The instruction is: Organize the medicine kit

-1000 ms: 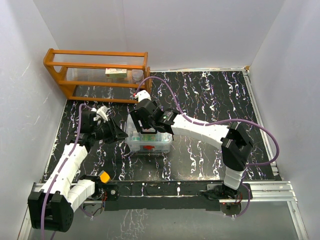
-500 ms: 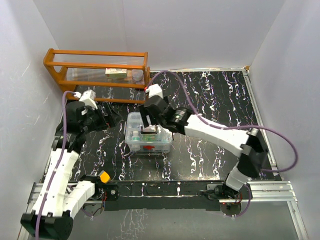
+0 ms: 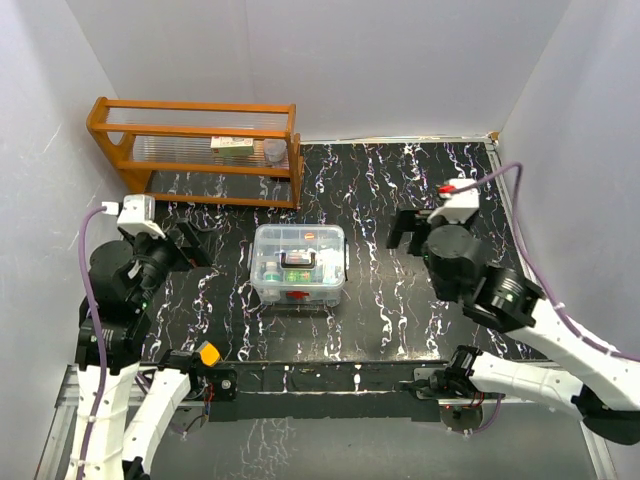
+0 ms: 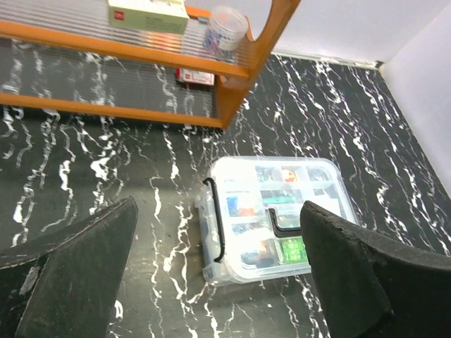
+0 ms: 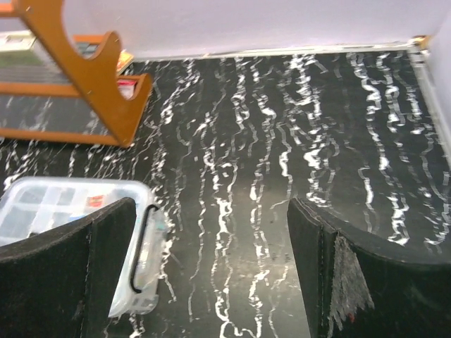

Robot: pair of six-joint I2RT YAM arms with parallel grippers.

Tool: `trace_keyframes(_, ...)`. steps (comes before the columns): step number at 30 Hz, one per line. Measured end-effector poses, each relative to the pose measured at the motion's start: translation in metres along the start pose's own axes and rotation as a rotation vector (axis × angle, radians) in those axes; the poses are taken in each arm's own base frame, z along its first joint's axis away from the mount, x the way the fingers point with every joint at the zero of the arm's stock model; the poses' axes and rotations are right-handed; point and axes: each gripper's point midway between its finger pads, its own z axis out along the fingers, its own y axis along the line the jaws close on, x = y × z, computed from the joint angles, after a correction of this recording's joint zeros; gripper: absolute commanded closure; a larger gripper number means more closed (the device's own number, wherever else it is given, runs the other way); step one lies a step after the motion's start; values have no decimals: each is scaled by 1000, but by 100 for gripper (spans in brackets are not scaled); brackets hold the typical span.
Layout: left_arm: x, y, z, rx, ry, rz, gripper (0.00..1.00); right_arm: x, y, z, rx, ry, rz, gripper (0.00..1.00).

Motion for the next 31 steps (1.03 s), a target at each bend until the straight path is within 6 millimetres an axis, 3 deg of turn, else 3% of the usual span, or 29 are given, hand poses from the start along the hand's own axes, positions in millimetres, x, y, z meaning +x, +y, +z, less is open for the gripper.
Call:
trace_keyframes(3, -8, 5, -9, -29, -52, 30, 1, -10, -26, -14, 53, -51, 21, 2)
trace_keyframes(9, -30, 25, -36, -156, -191, 61, 1, -34, -72, -42, 151, -150, 84, 2)
trace_keyframes(13, -28, 39, -43, -235, -208, 54, 1, -40, -92, -53, 198, -182, 112, 2)
trace_keyframes(20, 11, 60, -27, -310, -81, 38, 1, -49, -115, -71, 218, -233, 182, 2)
trace_keyframes(31, 8, 60, -27, -308, -97, 36, 1, -53, -126, -80, 228, -259, 219, 2)
